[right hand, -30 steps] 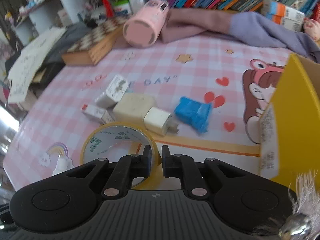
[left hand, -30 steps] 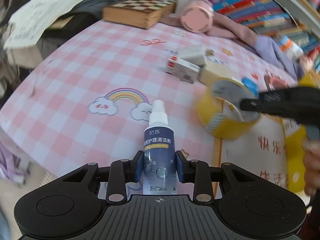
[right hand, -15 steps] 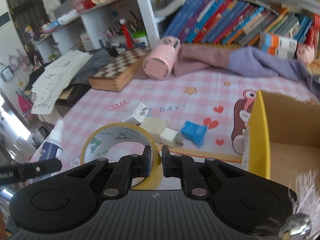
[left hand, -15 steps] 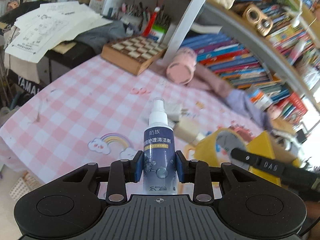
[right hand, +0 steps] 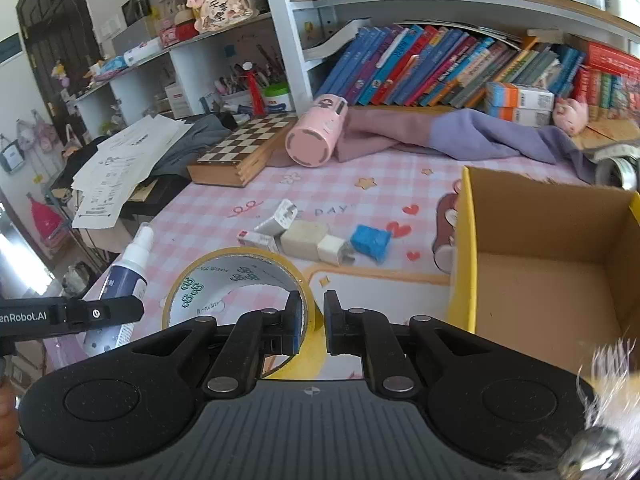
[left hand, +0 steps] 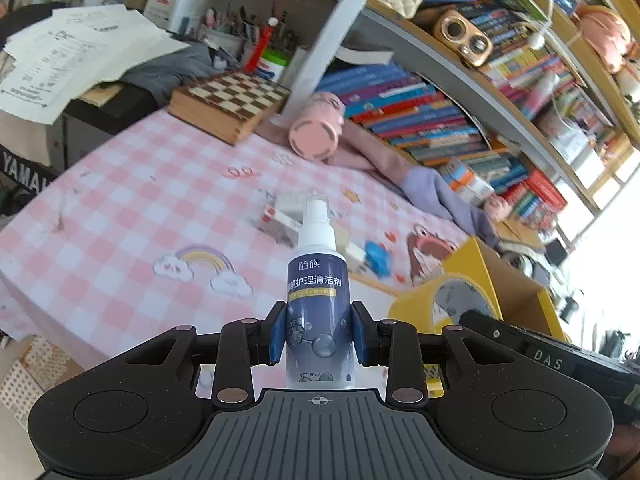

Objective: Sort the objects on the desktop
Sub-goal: 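Lift the spray bottle with the left tool while the right tool carries the tape roll to the box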

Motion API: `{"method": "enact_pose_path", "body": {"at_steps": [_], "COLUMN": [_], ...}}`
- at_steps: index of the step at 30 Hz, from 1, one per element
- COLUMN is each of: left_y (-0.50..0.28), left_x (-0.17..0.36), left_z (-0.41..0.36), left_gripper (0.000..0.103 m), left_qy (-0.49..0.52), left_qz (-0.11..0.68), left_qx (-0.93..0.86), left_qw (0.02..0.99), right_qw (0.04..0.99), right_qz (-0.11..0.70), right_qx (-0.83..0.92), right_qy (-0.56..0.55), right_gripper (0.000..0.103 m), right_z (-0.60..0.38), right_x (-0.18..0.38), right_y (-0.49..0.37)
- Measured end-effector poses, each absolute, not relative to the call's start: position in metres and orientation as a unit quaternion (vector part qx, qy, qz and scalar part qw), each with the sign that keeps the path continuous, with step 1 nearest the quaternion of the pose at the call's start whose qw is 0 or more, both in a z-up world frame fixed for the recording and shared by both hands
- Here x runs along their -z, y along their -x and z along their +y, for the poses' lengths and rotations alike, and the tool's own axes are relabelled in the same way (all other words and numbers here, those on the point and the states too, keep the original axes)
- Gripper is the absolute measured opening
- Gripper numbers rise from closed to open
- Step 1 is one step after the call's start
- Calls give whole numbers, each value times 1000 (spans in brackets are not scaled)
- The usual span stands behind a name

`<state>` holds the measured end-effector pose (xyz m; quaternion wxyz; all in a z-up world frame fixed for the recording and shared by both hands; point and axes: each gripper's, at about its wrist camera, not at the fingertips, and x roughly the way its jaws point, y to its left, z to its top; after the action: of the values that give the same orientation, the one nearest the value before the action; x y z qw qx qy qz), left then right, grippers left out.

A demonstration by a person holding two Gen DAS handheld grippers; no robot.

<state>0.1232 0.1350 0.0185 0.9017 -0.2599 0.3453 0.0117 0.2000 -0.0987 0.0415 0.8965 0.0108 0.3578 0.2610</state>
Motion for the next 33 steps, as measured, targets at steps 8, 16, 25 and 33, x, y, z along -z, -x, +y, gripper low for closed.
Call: {"method": "enact_pose_path", "body": {"at_steps": [8, 16, 25, 33], "left_y": [-84, -56, -57, -66], "left_x": [-6, 10, 11, 7], "left_z": [134, 123, 102, 76], "left_gripper": [32, 32, 32, 32], "left_qy": [269, 274, 256, 230], "left_qz": [369, 403, 417, 422], "left_qx": [23, 68, 128, 179], "left_qw": [889, 871, 862, 859], "right_qw": [895, 892, 897, 905], "right_qz": [386, 415, 424, 414], "right_qx": [-225, -179, -110, -57], "right_qy": [-15, -30, -60, -78], "right_gripper": [10, 10, 10, 11], "right_z": [-105, -121, -151, -177], "right_x": [-27, -7, -5, -11], "right_y": [-140, -84, -57, -41]}}
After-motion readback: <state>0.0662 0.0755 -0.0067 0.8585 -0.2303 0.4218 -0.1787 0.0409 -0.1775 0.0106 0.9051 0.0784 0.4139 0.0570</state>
